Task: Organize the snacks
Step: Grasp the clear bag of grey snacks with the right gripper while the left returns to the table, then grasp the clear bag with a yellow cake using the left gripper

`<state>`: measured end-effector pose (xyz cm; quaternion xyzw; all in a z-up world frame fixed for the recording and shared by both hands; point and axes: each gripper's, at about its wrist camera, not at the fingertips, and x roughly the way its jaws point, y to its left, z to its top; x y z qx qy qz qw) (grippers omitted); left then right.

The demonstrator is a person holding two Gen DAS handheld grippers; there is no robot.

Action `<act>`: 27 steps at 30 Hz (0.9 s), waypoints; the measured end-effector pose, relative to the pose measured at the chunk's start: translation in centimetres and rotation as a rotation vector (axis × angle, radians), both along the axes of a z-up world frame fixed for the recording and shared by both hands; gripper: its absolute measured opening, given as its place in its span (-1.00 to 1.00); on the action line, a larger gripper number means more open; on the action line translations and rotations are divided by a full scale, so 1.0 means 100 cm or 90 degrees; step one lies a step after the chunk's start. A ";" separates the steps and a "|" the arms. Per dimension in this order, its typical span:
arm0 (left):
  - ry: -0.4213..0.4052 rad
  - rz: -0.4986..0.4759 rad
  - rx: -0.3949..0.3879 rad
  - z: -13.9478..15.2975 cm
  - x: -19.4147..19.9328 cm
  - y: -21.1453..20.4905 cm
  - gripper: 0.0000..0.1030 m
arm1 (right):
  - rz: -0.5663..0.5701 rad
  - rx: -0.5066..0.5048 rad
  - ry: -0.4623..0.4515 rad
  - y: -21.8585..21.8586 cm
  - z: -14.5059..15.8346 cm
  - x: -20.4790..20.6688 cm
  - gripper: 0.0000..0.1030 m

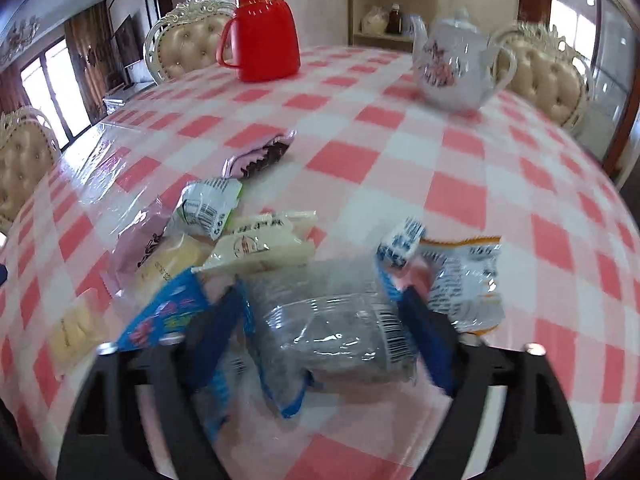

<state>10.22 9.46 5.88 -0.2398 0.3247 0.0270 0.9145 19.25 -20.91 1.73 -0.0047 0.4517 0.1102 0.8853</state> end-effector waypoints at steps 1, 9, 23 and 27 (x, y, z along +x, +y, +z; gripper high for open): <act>-0.001 -0.009 0.003 0.000 0.000 -0.004 0.96 | 0.008 0.005 0.018 -0.002 -0.003 -0.001 0.69; 0.021 -0.088 0.034 -0.006 0.006 -0.029 0.96 | 0.020 0.022 0.014 -0.011 0.002 -0.041 0.18; 0.080 -0.160 0.098 -0.017 0.019 -0.030 0.96 | -0.080 0.149 -0.108 -0.065 0.038 -0.132 0.17; 0.124 -0.230 0.235 -0.037 0.021 -0.069 0.96 | -0.089 0.177 -0.107 -0.072 0.040 -0.133 0.17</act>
